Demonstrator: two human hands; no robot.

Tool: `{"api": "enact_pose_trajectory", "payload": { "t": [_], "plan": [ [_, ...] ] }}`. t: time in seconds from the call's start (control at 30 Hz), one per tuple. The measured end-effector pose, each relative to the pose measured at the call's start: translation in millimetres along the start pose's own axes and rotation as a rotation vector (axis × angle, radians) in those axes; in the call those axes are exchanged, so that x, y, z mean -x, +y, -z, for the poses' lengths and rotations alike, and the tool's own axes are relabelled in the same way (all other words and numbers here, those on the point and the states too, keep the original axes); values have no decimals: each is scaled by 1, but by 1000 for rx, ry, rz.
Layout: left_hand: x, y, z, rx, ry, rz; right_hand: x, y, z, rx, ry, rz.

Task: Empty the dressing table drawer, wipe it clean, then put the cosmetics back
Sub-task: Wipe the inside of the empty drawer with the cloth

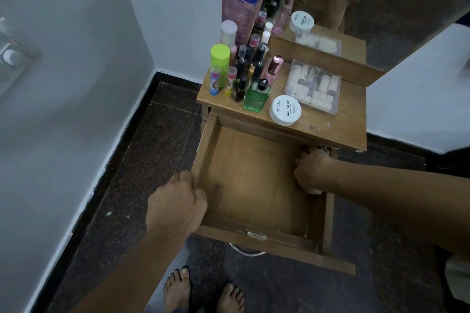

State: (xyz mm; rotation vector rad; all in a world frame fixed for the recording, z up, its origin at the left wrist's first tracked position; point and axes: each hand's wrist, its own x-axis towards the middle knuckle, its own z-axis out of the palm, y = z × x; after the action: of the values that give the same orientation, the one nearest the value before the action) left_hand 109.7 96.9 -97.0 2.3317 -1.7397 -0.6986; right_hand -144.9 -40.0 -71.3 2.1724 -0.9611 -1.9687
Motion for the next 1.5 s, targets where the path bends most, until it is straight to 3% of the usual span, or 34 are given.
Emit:
{"api": "enact_pose_trajectory", "payload": {
  "t": [0.27, 0.4, 0.53, 0.63, 0.77, 0.87, 1.37, 1.5],
  "plan": [
    [0, 0, 1, -4, -11, 5, -2, -14, -13, 138, 185, -224],
    [1, 0, 0, -9, -13, 3, 0, -22, -19, -46, 241, -342],
    [1, -1, 1, -24, -17, 6, -13, -39, -11, -412, 188, -496],
    [1, 2, 3, -33, -23, 1, -20, -53, 2, -895, 234, -645],
    [1, 3, 3, -43, -21, 6, -18, -81, 9, -1710, 701, -819],
    [2, 2, 4, -48, -16, 1, -16, -100, 3, -1960, 938, -906],
    [2, 10, 9, -44, -73, 46, -49, -75, 44, -2375, 828, -1440],
    [1, 8, 7, -56, -90, 47, -56, -66, 45, -2371, 783, -1480]
  ]
}}
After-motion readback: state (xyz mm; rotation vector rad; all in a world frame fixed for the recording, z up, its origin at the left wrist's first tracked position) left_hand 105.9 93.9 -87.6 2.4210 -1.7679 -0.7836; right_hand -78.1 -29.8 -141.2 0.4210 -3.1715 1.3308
